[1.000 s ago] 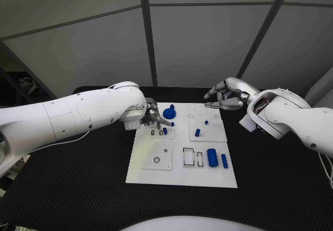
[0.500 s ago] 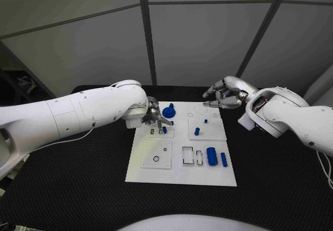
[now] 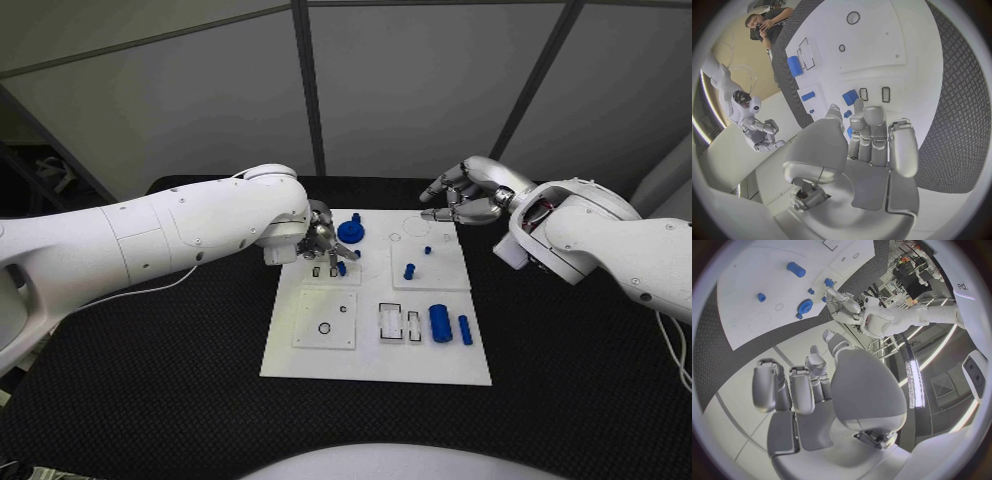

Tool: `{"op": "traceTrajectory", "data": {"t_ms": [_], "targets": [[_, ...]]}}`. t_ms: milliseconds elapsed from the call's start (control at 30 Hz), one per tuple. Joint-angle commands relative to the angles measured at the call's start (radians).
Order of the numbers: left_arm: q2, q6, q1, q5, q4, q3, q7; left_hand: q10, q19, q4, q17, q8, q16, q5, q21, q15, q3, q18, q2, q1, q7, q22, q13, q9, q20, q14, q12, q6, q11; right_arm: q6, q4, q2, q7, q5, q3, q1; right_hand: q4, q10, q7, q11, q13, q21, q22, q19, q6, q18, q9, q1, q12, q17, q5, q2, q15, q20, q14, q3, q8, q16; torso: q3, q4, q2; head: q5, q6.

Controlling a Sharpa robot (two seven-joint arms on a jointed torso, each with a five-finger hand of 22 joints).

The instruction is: Assemble the parts on the task board

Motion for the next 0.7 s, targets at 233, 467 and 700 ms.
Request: {"op": "traceTrajectory", "data": {"t_ms": [233, 467, 700], "targets": [[0.004, 0.031, 0.000, -0.007, -0.004, -0.003, 0.012, -0.005, 0.040, -0.010, 0.002, 0.006, -0.003, 0.004, 0.005, -0.005, 0.002, -0.159, -0.003, 0.016, 0.000, 0.061, 0.001, 0.004, -0.003, 0.000, -0.001, -0.004, -0.004, 0.006, 0.000, 0.002, -0.002, -0.004, 0.001, 0.002, 0.005, -0.005, -0.001, -0.004, -0.001, -0.004, 0.045, -0.006, -0.008, 0.018, -0.001, -0.010, -0.006, 0.080, 0.002, 0.001, -0.007, 0.000, 0.061, 0.000, 0.000, -0.004, -0.0002, 0.0003, 0.001, -0.002, -0.004], [0.006, 0.042, -0.001, -0.007, -0.007, -0.008, 0.016, -0.005, 0.040, -0.019, 0.003, 0.011, -0.004, 0.004, 0.006, -0.006, 0.004, -0.159, 0.000, 0.028, 0.000, 0.062, 0.000, 0.010, -0.003, 0.000, -0.001, -0.007, -0.005, 0.008, -0.003, 0.004, -0.003, -0.005, 0.001, 0.002, 0.005, -0.004, -0.001, -0.004, -0.001, -0.004, 0.044, -0.007, -0.008, 0.018, -0.001, -0.009, -0.005, 0.079, 0.005, 0.002, -0.007, -0.001, 0.061, 0.000, 0.000, -0.005, -0.0001, 0.0004, 0.000, -0.004, -0.004], [0.007, 0.044, -0.001, -0.007, -0.007, -0.012, 0.021, -0.006, 0.039, -0.032, 0.003, 0.016, -0.005, 0.004, 0.005, -0.006, 0.013, -0.158, 0.010, 0.046, 0.000, 0.060, -0.001, 0.017, -0.004, 0.000, -0.002, -0.012, -0.005, 0.010, -0.004, 0.006, -0.003, -0.006, 0.001, 0.002, 0.005, -0.004, -0.001, -0.004, -0.001, -0.005, 0.044, -0.007, -0.008, 0.018, -0.001, -0.008, -0.005, 0.079, 0.006, 0.002, -0.007, -0.001, 0.061, 0.001, 0.001, -0.005, -0.0002, 0.0010, 0.000, -0.003, -0.006]]}}
